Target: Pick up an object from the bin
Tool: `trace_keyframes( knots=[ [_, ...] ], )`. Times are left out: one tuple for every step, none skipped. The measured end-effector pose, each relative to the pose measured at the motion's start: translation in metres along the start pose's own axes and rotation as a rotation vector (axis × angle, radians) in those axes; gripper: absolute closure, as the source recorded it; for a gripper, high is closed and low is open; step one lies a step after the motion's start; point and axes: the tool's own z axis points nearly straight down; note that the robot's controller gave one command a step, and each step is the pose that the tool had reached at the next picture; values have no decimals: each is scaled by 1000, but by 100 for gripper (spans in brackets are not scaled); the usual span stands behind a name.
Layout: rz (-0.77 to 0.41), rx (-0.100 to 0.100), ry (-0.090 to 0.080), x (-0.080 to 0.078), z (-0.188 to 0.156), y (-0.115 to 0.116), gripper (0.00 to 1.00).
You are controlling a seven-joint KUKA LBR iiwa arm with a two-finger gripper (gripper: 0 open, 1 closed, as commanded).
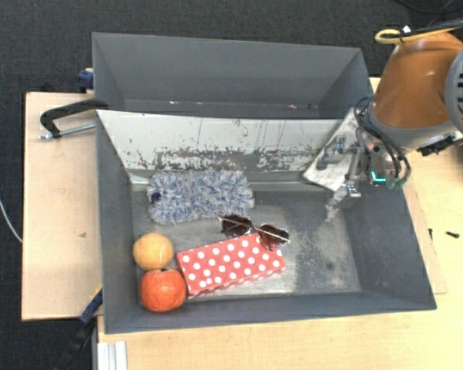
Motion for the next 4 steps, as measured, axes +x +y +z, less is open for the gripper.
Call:
trace_keyframes(
  knots=[
    [-1, 1, -8, -2, -4, 0, 0],
    [-127, 1, -9, 6, 61, 60, 0],
    [-162, 0, -1, 24, 67, 86, 0],
    [79, -2, -16, 4, 59, 148, 0]
  ],
)
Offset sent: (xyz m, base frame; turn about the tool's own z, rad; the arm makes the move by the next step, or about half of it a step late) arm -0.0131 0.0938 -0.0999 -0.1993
